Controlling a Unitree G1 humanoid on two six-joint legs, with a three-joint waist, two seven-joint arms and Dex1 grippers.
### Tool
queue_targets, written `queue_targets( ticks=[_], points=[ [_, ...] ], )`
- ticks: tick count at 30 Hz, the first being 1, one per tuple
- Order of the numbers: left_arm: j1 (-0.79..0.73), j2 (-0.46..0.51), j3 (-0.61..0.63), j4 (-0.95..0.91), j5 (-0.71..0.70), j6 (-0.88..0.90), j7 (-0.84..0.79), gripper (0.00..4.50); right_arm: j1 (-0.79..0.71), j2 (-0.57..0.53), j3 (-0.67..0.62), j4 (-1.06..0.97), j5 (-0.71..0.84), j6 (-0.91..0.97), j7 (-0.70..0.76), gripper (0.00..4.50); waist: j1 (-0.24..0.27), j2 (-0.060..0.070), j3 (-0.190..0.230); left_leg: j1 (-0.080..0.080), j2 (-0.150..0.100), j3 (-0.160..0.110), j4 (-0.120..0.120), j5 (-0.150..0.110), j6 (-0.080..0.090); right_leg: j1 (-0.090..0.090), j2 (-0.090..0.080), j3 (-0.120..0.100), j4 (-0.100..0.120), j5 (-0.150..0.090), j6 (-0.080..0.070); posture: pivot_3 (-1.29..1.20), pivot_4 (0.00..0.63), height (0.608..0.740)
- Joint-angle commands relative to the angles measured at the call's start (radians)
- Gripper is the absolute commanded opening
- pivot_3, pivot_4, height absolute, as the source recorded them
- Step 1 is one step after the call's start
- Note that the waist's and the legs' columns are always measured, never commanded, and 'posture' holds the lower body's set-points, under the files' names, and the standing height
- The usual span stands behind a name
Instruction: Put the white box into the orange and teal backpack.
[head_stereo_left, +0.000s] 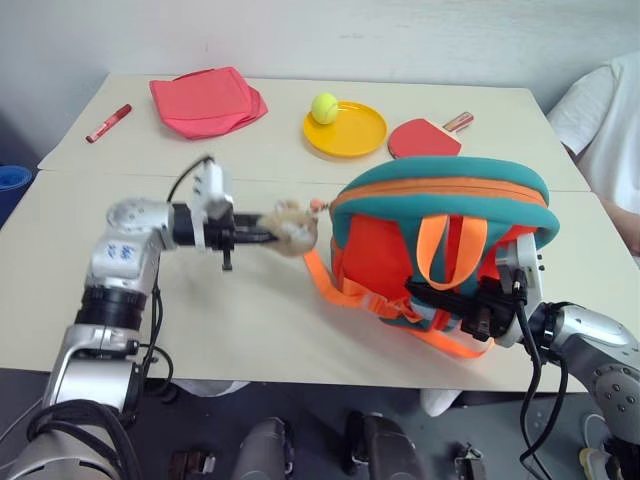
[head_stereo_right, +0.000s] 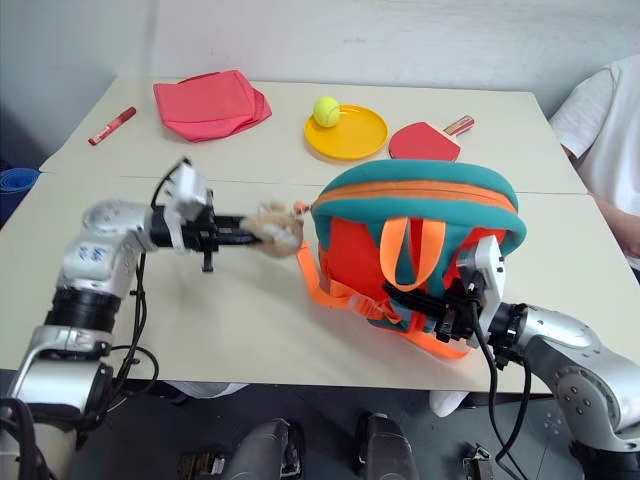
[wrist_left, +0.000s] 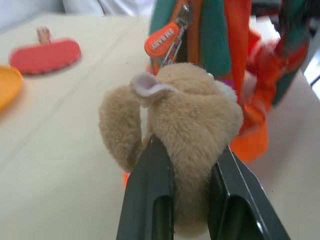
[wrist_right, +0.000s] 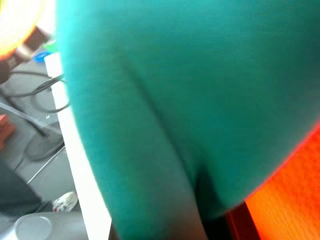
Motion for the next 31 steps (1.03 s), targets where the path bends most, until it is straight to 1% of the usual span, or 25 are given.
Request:
queue_targets(
  ticks=[1,3,5,6,7,8,9,10,11,13,15,17,19,20,22,24,26,29,31],
  points=[
    [0.07,-0.046,-0.022,-0.056,0.032,-0.036,0.041,0.53,0.038,0.023,-0.023,-0.052,-0.014,-0.024,-0.041,0.0,0.003,0.0,0.0,0.0,0.0,0.0,0.001,0.0,0.0,0.0,-0.001,0.0,-0.002,0.0,0.0,0.0,0.15,0.74],
    [0.11,-0.088,-0.039,-0.093,0.048,-0.052,0.077,0.53,0.054,0.046,-0.013,-0.057,-0.047,-0.046,-0.07,0.0,0.007,0.0,0.0,0.001,0.0,-0.001,0.001,0.0,0.0,0.0,-0.001,0.0,-0.002,0.0,0.0,0.0,0.15,0.74],
    [0.131,-0.117,-0.033,-0.138,0.034,-0.027,0.102,0.53,0.058,0.076,0.001,-0.04,-0.105,-0.098,-0.09,0.0,0.008,0.0,0.0,0.001,0.0,-0.001,0.001,0.0,0.001,0.0,-0.002,0.001,-0.001,0.0,0.0,0.0,0.15,0.74],
    [0.139,-0.121,-0.027,-0.156,0.031,-0.009,0.118,0.53,0.059,0.102,-0.003,-0.027,-0.113,-0.114,-0.107,0.0,0.008,0.0,0.0,0.0,0.0,-0.001,0.001,-0.001,0.001,0.0,-0.002,0.001,-0.001,0.0,0.0,0.0,0.15,0.74],
    [0.145,-0.119,-0.022,-0.171,0.029,0.012,0.129,0.53,0.066,0.105,-0.002,-0.021,-0.07,-0.081,-0.096,0.0,0.008,0.0,0.0,0.001,0.0,-0.001,0.001,-0.001,0.001,0.0,-0.002,0.001,-0.001,0.0,0.0,0.0,0.15,0.74],
    [0.155,-0.108,-0.019,-0.191,0.024,0.039,0.131,1.12,0.074,0.097,0.002,-0.022,-0.062,-0.079,-0.064,0.65,0.008,0.0,0.0,0.001,0.0,-0.002,0.0,-0.001,0.0,0.0,-0.002,0.001,-0.001,0.0,0.0,0.0,0.15,0.74],
    [0.17,-0.081,-0.019,-0.224,0.019,0.06,0.112,1.32,0.087,0.079,0.002,-0.027,-0.082,-0.09,-0.04,0.87,0.008,0.0,0.0,0.001,0.0,-0.002,0.0,-0.001,0.0,0.0,-0.002,0.001,-0.001,0.0,0.0,0.0,0.15,0.74],
    [0.189,-0.049,-0.019,-0.258,0.019,0.067,0.089,1.68,0.103,0.064,-0.001,-0.032,-0.111,-0.112,-0.017,1.21,0.008,0.0,0.0,0.001,0.0,-0.002,0.0,-0.001,0.0,0.0,-0.002,0.001,-0.001,0.0,0.0,0.0,0.15,0.74],
    [0.213,-0.013,-0.006,-0.293,0.011,0.071,0.067,2.03,0.124,0.057,-0.014,-0.036,-0.158,-0.157,-0.007,1.56,0.005,0.0,0.0,0.001,0.0,-0.002,0.0,-0.001,0.0,0.0,-0.001,0.0,-0.001,0.0,0.0,0.0,0.15,0.74],
    [0.249,0.038,0.035,-0.336,-0.018,0.105,0.061,2.57,0.166,0.057,-0.048,-0.032,-0.26,-0.29,0.019,2.19,0.002,0.0,0.0,0.001,0.001,-0.001,-0.001,-0.001,-0.001,0.0,-0.001,0.0,-0.001,0.0,0.0,0.0,0.15,0.74],
    [0.304,0.11,0.083,-0.374,-0.046,0.145,0.041,3.14,0.245,0.033,-0.095,-0.028,-0.347,-0.436,0.11,2.8,0.002,0.0,0.0,0.001,0.001,-0.001,-0.001,-0.001,-0.001,-0.001,-0.001,0.001,-0.002,0.0,0.0,0.0,0.15,0.74],
    [0.377,0.199,0.119,-0.415,-0.034,0.135,0.012,3.72,0.353,-0.003,-0.152,-0.003,-0.419,-0.563,0.217,3.43,0.004,0.001,0.0,0.001,0.001,0.0,-0.001,-0.001,-0.001,0.0,-0.001,0.001,-0.002,0.0,0.0,0.0,0.15,0.74],
    [0.436,0.247,0.171,-0.449,-0.045,0.12,0.015,4.29,0.428,-0.019,-0.214,0.047,-0.454,-0.644,0.272,4.08,0.006,0.001,0.0,0.002,0.001,0.0,-0.002,-0.002,-0.001,0.0,0.0,0.001,-0.003,0.0,0.0,0.0,0.15,0.74],
    [0.459,0.259,0.199,-0.463,-0.059,0.125,0.025,4.5,0.453,-0.025,-0.242,0.086,-0.459,-0.678,0.299,4.43,0.007,0.001,0.0,0.002,0.001,0.0,-0.002,-0.002,-0.001,0.0,0.0,0.0,-0.003,0.0,0.0,0.0,0.15,0.74],
    [0.53,0.275,0.266,-0.47,-0.073,0.092,0.025,4.5,0.451,-0.051,-0.295,0.236,-0.49,-0.753,0.335,4.47,0.009,0.001,0.0,0.002,0.001,-0.001,-0.001,-0.005,0.004,0.001,-0.001,0.001,-0.003,0.0,0.0,0.0,0.15,0.74],
    [0.572,0.285,0.291,-0.475,-0.068,0.077,0.026,4.5,0.423,-0.074,-0.307,0.332,-0.516,-0.802,0.356,4.47,0.008,0.001,0.0,0.003,0.0,0.0,-0.001,-0.006,0.003,0.002,-0.003,0.002,-0.004,0.001,0.0,0.0,0.15,0.74],
    [0.621,0.267,0.306,-0.49,-0.054,0.034,0.052,4.5,0.347,-0.11,-0.302,0.437,-0.527,-0.818,0.358,4.47,0.006,0.001,0.0,0.003,0.001,0.0,-0.001,-0.007,0.003,0.002,-0.003,0.003,-0.004,0.001,-0.001,0.0,0.15,0.74],
    [0.662,0.254,0.314,-0.505,-0.049,0.026,0.086,4.5,0.286,-0.128,-0.276,0.496,-0.534,-0.831,0.371,4.47,0.004,0.002,0.001,0.004,0.002,0.0,-0.002,-0.006,0.003,0.0,-0.003,0.003,-0.003,-0.001,-0.003,0.0,0.15,0.74],
    [0.678,0.261,0.313,-0.511,-0.036,0.033,0.108,4.5,0.259,-0.13,-0.243,0.504,-0.544,-0.832,0.378,4.47,0.005,0.003,0.001,0.004,0.004,-0.001,-0.003,-0.005,-0.001,-0.001,-0.001,0.001,-0.001,-0.002,-0.005,0.0,0.15,0.74]
  ],
)
